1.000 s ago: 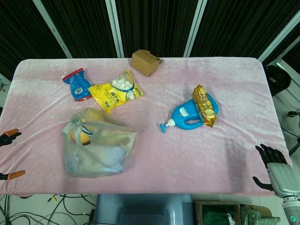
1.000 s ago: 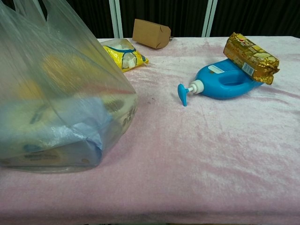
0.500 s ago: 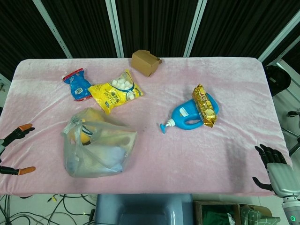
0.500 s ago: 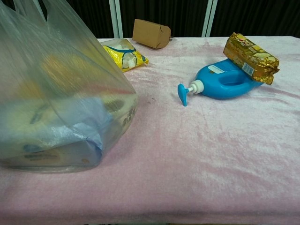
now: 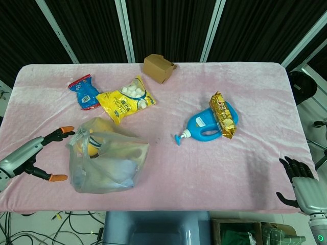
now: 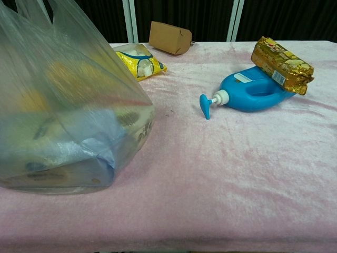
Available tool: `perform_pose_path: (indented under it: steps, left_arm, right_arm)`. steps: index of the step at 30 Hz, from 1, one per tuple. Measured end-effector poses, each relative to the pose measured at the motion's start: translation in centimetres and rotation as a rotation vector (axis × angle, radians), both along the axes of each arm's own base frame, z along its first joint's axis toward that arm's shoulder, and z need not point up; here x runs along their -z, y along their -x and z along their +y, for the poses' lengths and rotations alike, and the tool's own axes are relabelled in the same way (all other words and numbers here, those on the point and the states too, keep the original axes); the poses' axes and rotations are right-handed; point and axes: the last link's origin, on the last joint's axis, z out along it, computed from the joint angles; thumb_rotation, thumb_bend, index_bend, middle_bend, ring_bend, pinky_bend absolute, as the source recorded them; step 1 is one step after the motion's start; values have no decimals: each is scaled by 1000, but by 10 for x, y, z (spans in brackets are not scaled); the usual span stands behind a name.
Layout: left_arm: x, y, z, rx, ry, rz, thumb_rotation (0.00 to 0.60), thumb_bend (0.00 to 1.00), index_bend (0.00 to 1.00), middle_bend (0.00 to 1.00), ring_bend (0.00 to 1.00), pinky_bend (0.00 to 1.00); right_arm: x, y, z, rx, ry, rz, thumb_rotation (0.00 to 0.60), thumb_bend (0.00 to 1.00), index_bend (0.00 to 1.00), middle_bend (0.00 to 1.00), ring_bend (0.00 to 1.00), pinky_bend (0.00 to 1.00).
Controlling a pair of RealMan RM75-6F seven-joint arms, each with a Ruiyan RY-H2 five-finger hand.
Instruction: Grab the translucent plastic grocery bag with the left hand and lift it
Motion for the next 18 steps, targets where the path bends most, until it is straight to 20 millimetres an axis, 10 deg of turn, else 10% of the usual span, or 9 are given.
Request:
perform_pose_path:
  steps: [18]
  left_arm:
    - [10,-42,3,48,113,98,600,0,69,121,94,138]
  right_arm:
    - [0,0,0,0,-2,-1,600,213,0,0,0,31]
